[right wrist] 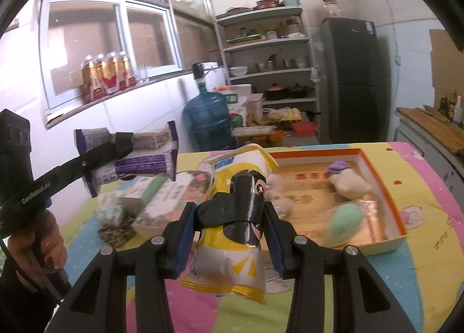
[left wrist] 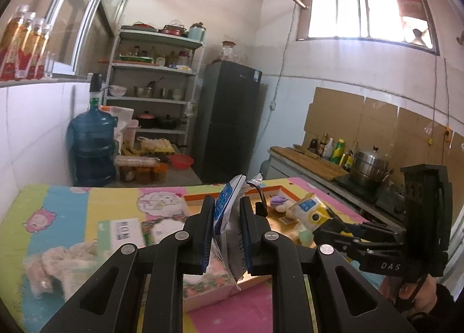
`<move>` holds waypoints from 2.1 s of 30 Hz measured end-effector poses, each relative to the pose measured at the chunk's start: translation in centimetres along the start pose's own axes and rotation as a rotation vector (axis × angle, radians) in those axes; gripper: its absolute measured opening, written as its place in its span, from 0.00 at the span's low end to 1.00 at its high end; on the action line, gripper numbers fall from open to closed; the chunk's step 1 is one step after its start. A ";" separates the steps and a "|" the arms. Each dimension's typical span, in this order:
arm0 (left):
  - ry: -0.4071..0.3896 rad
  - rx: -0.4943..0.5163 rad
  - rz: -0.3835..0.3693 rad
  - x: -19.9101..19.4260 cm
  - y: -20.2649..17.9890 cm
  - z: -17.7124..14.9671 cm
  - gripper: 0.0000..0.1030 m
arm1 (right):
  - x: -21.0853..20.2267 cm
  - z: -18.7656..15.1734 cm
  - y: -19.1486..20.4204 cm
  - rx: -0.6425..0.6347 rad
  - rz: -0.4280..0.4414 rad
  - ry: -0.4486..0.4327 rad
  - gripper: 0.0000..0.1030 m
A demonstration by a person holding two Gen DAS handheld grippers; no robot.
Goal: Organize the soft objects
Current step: 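Carry the snack bag and purple-white packet over the orange box, then open the right gripper over the box while the left gripper releases the purple-white packet inside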
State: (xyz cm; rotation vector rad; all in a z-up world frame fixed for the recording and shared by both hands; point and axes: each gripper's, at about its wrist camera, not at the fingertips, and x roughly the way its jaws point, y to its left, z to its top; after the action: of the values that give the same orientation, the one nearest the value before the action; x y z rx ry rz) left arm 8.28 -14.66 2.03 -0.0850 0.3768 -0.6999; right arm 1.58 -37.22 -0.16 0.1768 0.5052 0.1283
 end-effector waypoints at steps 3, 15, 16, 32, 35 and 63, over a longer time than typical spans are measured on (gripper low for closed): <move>0.013 0.000 -0.004 1.7 -1.1 0.2 0.17 | -0.1 0.5 -1.8 0.005 -0.018 -0.011 0.44; 0.076 -0.051 -0.025 9.2 -4.5 0.0 0.17 | 1.1 2.2 -7.4 0.033 -0.038 -0.033 0.44; 0.080 -0.055 -0.026 9.8 -4.8 0.0 0.17 | 1.3 2.3 -7.9 0.042 -0.038 -0.031 0.44; 0.122 -0.106 0.037 16.0 -5.2 -0.7 0.17 | 6.6 2.6 -10.6 0.069 -0.008 0.028 0.44; 0.135 -0.128 0.048 16.9 -4.6 -0.8 0.17 | 7.8 2.7 -10.7 0.067 -0.016 0.051 0.44; 0.214 -0.234 0.099 20.5 -1.9 -2.5 0.55 | 11.1 2.1 -11.8 0.100 -0.006 0.132 0.45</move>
State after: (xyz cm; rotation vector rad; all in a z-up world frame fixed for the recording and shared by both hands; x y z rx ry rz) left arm 20.54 -29.18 -6.25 -0.2122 0.6636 -0.5665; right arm 13.16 -47.24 -5.91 0.2658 0.6445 0.1088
